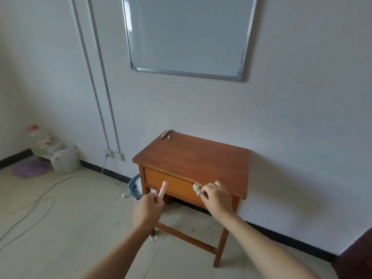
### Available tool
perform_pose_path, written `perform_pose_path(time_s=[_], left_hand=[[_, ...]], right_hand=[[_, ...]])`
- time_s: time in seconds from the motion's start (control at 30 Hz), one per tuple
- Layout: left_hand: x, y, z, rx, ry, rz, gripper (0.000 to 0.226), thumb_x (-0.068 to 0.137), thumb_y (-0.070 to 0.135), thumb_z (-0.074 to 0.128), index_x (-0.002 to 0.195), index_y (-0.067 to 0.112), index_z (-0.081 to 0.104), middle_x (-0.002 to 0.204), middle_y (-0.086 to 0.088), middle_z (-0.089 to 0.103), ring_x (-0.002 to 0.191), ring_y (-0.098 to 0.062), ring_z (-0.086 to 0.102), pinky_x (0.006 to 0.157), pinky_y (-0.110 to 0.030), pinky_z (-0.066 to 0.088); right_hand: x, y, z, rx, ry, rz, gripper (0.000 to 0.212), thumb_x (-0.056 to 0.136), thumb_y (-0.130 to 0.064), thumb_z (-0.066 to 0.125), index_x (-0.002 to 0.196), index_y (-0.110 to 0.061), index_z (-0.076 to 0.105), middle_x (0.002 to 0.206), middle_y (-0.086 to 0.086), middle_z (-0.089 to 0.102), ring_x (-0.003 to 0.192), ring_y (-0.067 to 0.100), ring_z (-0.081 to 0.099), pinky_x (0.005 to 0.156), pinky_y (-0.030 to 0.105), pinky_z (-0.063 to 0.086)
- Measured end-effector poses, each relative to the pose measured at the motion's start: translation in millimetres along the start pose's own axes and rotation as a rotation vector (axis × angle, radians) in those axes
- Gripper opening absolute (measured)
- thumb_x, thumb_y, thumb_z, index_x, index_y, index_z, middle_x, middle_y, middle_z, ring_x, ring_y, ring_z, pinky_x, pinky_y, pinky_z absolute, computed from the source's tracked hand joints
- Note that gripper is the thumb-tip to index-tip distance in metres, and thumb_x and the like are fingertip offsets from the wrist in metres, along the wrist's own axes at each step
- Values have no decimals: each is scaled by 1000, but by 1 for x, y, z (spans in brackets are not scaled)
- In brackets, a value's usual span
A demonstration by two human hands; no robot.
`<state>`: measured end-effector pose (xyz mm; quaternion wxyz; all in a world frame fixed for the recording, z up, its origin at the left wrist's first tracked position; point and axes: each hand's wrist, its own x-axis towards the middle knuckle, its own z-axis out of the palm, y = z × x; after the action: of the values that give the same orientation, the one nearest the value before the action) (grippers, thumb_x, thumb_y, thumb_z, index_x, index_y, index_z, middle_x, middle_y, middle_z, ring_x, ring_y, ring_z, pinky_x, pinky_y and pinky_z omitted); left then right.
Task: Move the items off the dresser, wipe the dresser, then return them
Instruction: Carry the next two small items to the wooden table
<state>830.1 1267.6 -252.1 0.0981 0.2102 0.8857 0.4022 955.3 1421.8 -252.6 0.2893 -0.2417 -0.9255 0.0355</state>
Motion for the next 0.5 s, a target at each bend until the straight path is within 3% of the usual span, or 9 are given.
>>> perform_pose_path(time_s=[0.07, 0.2, 0.4, 0.5], left_hand=[[16, -10, 2, -28, 11, -49, 26, 86, 18, 58, 62, 9, 59, 58, -4, 55, 51, -17, 51, 57, -36, 50], [67, -23, -1, 2, 43, -117, 24, 88, 18, 55, 65, 10, 59, 55, 0, 50, 48, -11, 46, 47, -21, 36], [173, -25, 2, -53, 117, -96, 33, 90, 21, 54, 62, 4, 61, 50, 0, 49, 45, -12, 46, 51, -28, 44], [223, -22, 1, -4, 59, -73, 38, 90, 23, 52, 54, 13, 49, 49, 2, 45, 44, -10, 41, 45, -22, 35]], right_hand=[[15, -4, 23, 10, -31, -60, 34, 39, -14, 91, 50, -20, 60, 52, -12, 59, 52, 11, 56, 43, 17, 36], [53, -10, 65, 32, -81, -130, 34, 38, -17, 92, 50, -22, 60, 52, -14, 59, 53, 8, 55, 45, 13, 33], [144, -2, 112, -54, -37, -191, 35, 34, -19, 92, 47, -23, 59, 49, -13, 57, 49, 8, 53, 43, 12, 37], [190, 4, 130, -91, -19, -152, 37, 34, -20, 93, 47, -23, 59, 48, -13, 57, 49, 7, 52, 40, 15, 37]])
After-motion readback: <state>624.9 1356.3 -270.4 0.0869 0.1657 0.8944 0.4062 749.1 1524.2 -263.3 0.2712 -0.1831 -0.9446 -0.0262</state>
